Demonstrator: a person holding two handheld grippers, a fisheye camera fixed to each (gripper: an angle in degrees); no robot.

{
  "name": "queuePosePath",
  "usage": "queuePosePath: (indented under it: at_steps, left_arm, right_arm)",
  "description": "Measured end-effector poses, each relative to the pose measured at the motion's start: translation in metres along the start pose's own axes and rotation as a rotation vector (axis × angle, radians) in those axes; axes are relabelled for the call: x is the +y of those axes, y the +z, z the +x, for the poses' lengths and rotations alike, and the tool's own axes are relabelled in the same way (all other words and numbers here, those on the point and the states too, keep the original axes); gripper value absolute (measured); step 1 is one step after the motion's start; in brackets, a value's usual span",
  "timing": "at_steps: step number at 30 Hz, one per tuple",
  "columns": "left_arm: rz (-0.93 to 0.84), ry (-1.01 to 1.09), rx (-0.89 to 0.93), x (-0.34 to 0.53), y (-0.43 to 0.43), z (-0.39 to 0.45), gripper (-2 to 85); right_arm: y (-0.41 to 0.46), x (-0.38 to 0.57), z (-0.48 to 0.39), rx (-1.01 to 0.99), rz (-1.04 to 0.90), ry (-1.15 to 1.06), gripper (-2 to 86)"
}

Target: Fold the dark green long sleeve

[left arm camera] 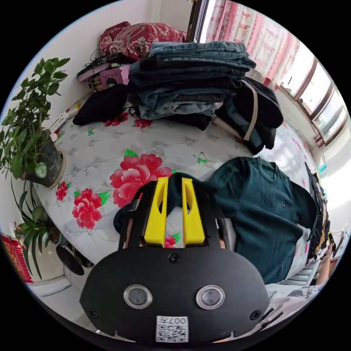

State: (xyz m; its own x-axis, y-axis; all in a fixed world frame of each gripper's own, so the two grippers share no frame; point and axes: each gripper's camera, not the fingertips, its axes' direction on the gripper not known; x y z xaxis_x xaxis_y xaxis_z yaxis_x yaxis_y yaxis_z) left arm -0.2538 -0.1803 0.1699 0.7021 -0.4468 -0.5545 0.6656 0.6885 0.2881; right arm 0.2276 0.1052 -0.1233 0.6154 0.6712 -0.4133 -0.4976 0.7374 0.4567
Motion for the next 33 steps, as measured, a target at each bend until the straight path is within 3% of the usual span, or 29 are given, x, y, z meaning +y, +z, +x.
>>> queuePosePath:
  at_steps: [5, 9, 14, 19, 21, 29, 33]
  left_arm:
    - [-0.077, 0.007, 0.125, 0.102, 0.000, 0.015, 7.9]
    - [-0.250, 0.121, 0.312, 0.200, 0.016, 0.072, 8.4]
    - [-0.331, 0.303, 0.447, 0.276, 0.017, 0.149, 9.3]
    - [-0.457, 0.438, 0.338, 0.314, 0.037, 0.205, 9.7]
    - [-0.450, 0.547, 0.275, 0.321, 0.035, 0.224, 3.7]
    - [-0.536, 0.498, 0.244, 0.347, 0.019, 0.210, -0.5]
    - [-0.584, 0.292, 0.248, 0.383, 0.027, 0.168, 0.5]
  right_arm:
    - [0.038, 0.072, -0.034, -0.283, -0.257, -0.151, 6.6]
    - [0.052, 0.137, -0.065, -0.323, -0.406, -0.295, 7.2]
    - [0.060, 0.165, -0.083, -0.334, -0.510, -0.446, 7.7]
    - [0.070, 0.171, -0.091, -0.268, -0.556, -0.551, 7.0]
    - [0.068, 0.174, -0.099, -0.231, -0.553, -0.632, 5.1]
    - [0.054, 0.201, -0.090, -0.333, -0.667, -0.869, 0.4]
    - [0.059, 0.234, -0.066, -0.385, -0.777, -0.876, 0.2]
